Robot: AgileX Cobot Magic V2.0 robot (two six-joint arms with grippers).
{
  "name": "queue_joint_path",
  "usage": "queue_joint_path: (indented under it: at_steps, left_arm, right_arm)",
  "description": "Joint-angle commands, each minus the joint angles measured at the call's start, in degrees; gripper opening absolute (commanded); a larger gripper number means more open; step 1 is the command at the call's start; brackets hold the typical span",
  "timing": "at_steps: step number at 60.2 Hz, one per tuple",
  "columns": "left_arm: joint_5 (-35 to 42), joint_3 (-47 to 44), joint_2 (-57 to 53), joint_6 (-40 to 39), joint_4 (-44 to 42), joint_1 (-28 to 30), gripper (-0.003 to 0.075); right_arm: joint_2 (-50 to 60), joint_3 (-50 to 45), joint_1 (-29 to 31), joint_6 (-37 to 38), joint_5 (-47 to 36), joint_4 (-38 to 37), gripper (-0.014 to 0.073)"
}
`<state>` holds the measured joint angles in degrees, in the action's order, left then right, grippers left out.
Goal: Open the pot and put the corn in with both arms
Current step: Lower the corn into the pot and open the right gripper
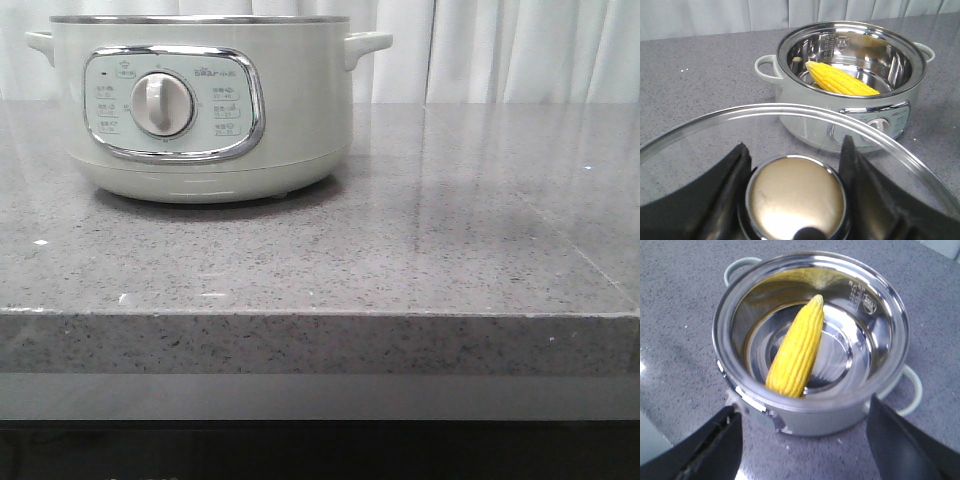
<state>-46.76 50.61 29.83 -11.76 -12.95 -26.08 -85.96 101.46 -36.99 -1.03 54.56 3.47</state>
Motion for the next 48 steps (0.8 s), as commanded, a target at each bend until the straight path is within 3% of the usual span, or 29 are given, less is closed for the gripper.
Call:
queue_joint_path:
  at_steps: [1,28,48]
  left_arm:
    - [8.2,1.96,0.02,-0.37,-1.29,-0.09,0.023]
    - [8.2,1.96,0.02,-0.37,-1.29,0.08,0.023]
    - [8.32,1.96,0.02,-0.37,-1.29,0.08,0.023]
  right_arm:
    - [7.94,-5.04,0.22,0.15,-7.03,-0.34,0.0541]
    - [32.71,-34.18,0.22,0.15,-19.02,-0.38,0.0541]
    - [41.03,-43.9,0.22,0.15,-25.31,-0.38,0.0541]
